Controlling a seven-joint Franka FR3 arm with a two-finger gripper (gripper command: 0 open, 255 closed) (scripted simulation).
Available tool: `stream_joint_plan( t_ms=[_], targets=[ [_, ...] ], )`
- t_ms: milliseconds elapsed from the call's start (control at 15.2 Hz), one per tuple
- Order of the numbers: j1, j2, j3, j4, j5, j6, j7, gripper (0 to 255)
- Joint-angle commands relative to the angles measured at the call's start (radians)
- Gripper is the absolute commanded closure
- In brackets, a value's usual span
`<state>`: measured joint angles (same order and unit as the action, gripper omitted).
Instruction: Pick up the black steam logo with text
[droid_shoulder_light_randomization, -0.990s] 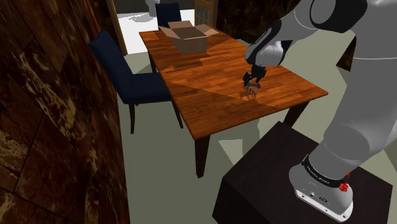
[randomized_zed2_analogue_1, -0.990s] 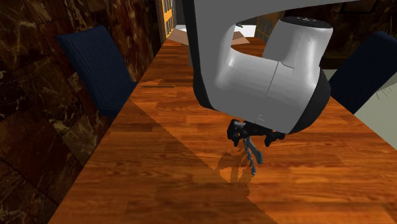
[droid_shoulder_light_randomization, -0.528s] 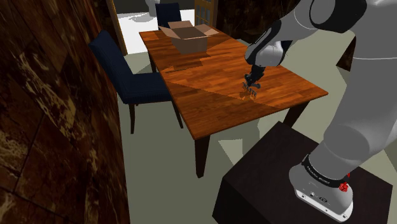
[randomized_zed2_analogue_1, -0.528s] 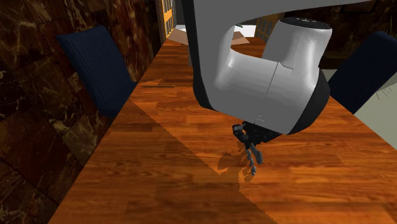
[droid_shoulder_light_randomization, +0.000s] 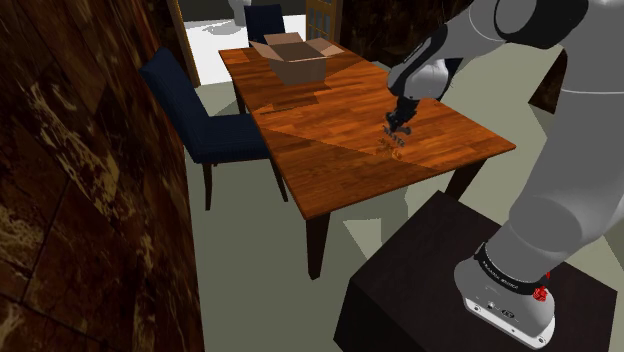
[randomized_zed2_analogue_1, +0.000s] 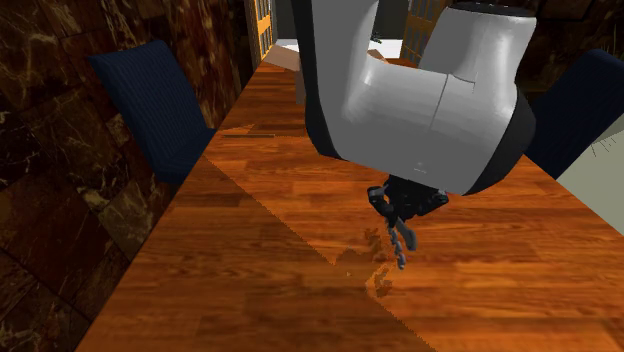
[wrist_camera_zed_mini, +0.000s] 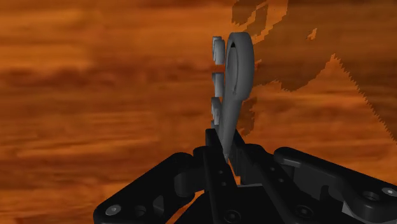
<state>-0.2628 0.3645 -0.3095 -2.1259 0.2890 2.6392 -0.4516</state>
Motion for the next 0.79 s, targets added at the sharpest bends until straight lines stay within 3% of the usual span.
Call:
stream_joint_plan(
  t_ms=[0,726],
  targets=[
    [0.008,-0.022,-0.010,0.000,-0.016,-0.021,0.013,255],
    [0.033,-0.111,-0.044,0.017,-0.083,-0.121,0.063,255]
  ],
)
